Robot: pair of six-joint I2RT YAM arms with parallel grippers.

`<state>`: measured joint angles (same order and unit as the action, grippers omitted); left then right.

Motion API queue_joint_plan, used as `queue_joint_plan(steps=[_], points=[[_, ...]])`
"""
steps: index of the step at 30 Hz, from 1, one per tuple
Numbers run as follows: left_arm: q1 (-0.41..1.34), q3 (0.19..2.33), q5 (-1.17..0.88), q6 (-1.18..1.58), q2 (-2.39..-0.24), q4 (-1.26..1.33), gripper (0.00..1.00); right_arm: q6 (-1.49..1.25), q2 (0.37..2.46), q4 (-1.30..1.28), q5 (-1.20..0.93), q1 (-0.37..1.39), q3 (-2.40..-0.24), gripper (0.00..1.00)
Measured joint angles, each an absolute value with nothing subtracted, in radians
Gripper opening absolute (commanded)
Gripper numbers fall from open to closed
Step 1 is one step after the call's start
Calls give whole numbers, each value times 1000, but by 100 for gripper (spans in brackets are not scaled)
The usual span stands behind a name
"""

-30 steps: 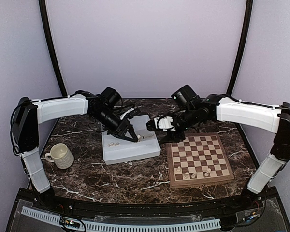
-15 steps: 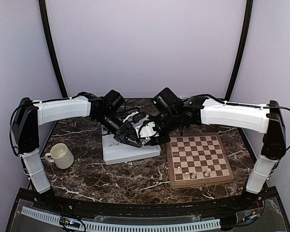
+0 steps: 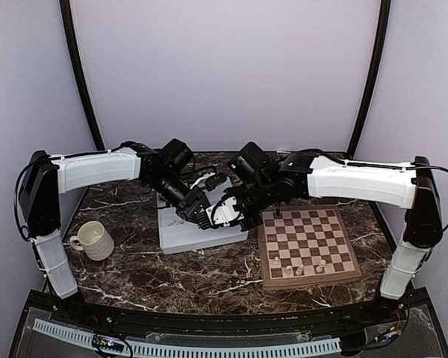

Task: Set up the chess pieces on the board
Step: Pass from the left arm to the right, then pass from the right arm to the left

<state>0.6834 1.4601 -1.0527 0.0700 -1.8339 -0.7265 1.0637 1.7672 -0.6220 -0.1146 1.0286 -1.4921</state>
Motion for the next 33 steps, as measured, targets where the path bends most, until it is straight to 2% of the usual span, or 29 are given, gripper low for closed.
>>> queue_joint_plan(steps=[5, 8, 14, 18, 25, 33], points=[[686, 1459, -992, 90, -1826, -688, 33, 1002, 1762, -620, -127, 1021, -1467, 8], [686, 1380, -932, 146, -1757, -563, 36, 924, 1747, -615, -189, 996, -1436, 7], [694, 1144, -754, 278, -1482, -217, 43, 678, 1666, -564, -479, 833, -1353, 6], [765, 972, -580, 305, -1351, 55, 46, 483, 1633, -468, -688, 733, -1293, 6], [904, 942, -378, 242, -1353, 282, 49, 245, 1640, -346, -949, 685, -1269, 6], [912, 990, -323, 217, -1450, 347, 51, 147, 1653, -291, -1045, 685, -1269, 7]])
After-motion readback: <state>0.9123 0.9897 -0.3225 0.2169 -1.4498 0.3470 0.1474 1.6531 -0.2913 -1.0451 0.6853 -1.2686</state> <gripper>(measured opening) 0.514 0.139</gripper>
